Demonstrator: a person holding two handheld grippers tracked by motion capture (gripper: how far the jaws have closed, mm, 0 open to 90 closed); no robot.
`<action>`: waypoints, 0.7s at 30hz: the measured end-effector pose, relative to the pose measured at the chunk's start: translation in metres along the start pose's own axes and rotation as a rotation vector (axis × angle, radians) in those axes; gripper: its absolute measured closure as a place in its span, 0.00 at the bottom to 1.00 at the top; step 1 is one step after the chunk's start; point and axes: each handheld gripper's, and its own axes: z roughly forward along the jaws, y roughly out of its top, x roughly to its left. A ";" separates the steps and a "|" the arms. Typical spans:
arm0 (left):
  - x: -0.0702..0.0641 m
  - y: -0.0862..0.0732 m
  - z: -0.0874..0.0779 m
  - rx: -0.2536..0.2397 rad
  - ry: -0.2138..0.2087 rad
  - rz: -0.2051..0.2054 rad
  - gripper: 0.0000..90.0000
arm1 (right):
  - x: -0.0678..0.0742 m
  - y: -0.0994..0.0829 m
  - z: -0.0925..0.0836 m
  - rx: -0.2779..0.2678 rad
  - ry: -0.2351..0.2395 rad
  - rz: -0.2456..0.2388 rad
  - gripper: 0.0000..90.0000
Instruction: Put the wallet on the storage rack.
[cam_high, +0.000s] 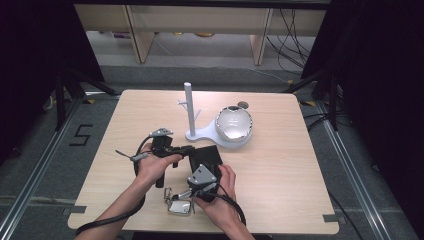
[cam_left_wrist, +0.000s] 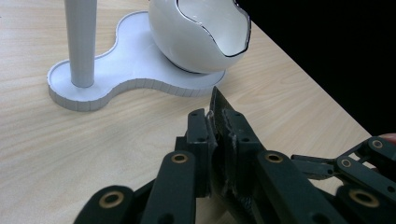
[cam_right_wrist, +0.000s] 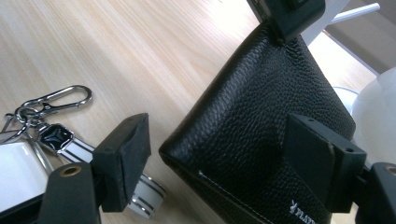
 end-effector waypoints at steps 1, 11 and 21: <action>0.000 0.000 0.000 0.000 0.000 -0.001 0.91 | -0.001 0.000 0.000 0.000 -0.002 0.001 0.28; -0.001 0.000 0.000 -0.003 0.005 -0.018 0.91 | -0.003 0.000 0.005 0.017 -0.019 -0.006 0.33; -0.002 -0.001 0.000 -0.018 0.008 -0.037 0.91 | -0.002 0.004 0.002 0.049 -0.012 0.019 0.42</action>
